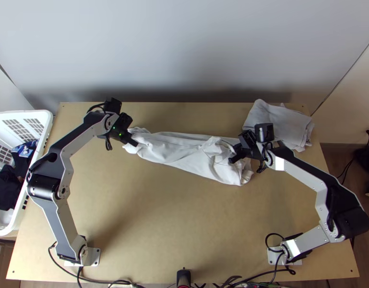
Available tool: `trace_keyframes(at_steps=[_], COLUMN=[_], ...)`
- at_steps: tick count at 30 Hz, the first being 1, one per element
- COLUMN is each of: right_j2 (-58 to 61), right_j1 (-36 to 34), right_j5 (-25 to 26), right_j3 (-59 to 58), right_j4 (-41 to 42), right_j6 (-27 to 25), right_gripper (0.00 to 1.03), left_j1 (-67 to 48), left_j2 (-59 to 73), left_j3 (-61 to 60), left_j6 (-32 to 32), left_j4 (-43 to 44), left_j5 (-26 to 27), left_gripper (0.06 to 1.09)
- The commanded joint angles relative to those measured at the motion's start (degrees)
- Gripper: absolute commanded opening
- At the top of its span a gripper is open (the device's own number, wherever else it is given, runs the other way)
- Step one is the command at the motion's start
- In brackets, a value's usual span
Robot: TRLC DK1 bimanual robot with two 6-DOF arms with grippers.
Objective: Fold the t-shirt
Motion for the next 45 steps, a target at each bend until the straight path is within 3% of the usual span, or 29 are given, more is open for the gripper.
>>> trace_keyframes(at_steps=[1, 10, 18, 19, 20, 21, 22, 23, 24, 25, 31, 41, 45], right_j2=[2.14, 4.78, 2.93, 2.32, 1.70, 1.26, 0.91, 0.82, 0.65, 0.38, -2.69, -10.43, -11.48], right_j1=[-1.07, -1.86, -0.98, -0.98, -1.07, -1.16, -1.42, -1.68, -1.86, -2.12, -4.32, -5.99, -4.41], right_j5=[2.32, 5.83, 5.83, 5.83, 5.83, 5.83, 5.92, 5.92, 6.01, 6.01, 6.18, 6.01, 5.48], right_j3=[0.61, 0.97, 1.23, 1.23, 1.14, 1.05, 1.05, 1.41, 1.76, 1.93, 5.62, 17.40, 21.44], right_j4=[0.10, 0.72, 0.98, 0.98, 0.98, 0.89, 0.98, 0.63, 0.10, -0.16, -5.08, -19.76, -26.79], right_j6=[0.89, 1.42, 1.68, 1.68, 1.77, 1.86, 2.56, 3.09, 3.27, 3.71, 6.69, 9.42, 13.73], right_gripper=[0.03, 0.03, 0.05, 0.10, 0.23, 0.46, 0.81, 1.00, 0.99, 0.99, 0.98, 0.98, 0.98], left_j1=[1.19, 3.65, 3.12, 3.12, 3.12, 3.21, 3.39, 3.65, 3.92, 4.09, 4.09, 5.50, 4.97], left_j2=[-1.63, -4.88, -4.17, -4.17, -4.17, -4.17, -4.17, -4.17, -4.26, -4.35, -8.04, -14.28, -14.54], left_j3=[0.90, 1.52, 0.81, 0.64, 0.38, 0.20, 0.02, -0.15, -0.42, -0.59, -0.68, 0.46, 0.29], left_j6=[1.27, 3.29, 3.03, 3.11, 3.11, 3.11, 2.76, 2.50, 2.24, 1.88, 0.39, -0.14, -2.60], left_j4=[-1.65, -2.70, -2.70, -2.70, -2.70, -2.70, -2.70, -2.70, -2.62, -2.70, -5.78, -12.72, -17.12], left_j5=[-0.10, -0.28, -0.19, -0.19, -0.19, -0.19, -0.19, -0.19, -0.10, -0.10, 4.91, 6.66, 6.84], left_gripper=[0.09, 0.09, 0.09, 0.09, 0.09, 0.09, 0.24, 0.58, 1.01, 1.03, 1.04, 1.04, 1.04])
